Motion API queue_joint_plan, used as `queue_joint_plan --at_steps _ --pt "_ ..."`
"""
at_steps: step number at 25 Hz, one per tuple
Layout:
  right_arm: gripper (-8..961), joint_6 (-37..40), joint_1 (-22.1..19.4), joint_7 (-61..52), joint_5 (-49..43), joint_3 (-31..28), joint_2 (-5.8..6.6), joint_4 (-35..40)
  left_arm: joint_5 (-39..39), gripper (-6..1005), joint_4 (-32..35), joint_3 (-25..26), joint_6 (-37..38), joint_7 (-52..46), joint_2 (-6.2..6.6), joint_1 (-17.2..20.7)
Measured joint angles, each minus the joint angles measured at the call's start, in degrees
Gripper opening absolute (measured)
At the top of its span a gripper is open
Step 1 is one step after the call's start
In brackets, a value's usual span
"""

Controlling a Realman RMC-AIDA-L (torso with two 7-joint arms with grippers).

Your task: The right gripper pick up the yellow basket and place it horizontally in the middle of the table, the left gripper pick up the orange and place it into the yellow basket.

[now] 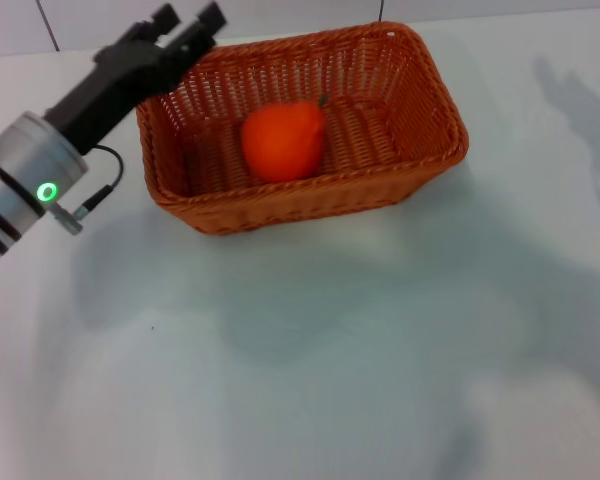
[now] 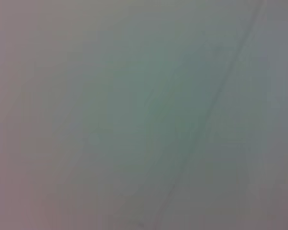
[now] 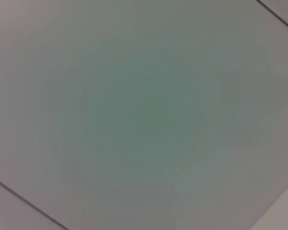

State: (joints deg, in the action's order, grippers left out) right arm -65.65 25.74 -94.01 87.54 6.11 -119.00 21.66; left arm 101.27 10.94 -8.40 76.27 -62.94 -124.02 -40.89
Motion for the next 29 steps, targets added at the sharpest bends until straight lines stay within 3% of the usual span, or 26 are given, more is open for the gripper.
queue_joint_plan --at_steps 5,10,14,22,29 --pt "507 -3.14 0.01 3.33 0.14 -0.10 0.09 0.25 -7.21 767 -0.39 0.62 2.37 1.00 0.00 2.76" --pt "507 -7.96 -0.68 11.69 3.38 -0.14 0.47 0.37 -15.95 767 -2.63 1.19 7.33 6.47 -0.07 6.47" --pt "507 -11.31 -1.93 21.29 6.89 -0.14 0.43 0.46 -20.18 767 -6.70 4.73 12.62 16.45 -0.08 9.53" --pt "506 -14.17 -3.80 46.98 14.37 -5.09 -0.42 -2.05 -20.66 767 -11.95 10.14 15.75 36.33 -0.25 12.58" --pt "506 -15.45 -3.81 59.31 14.72 -11.62 -0.45 -6.52 -20.71 767 -12.41 10.56 15.45 39.32 -0.35 12.96"
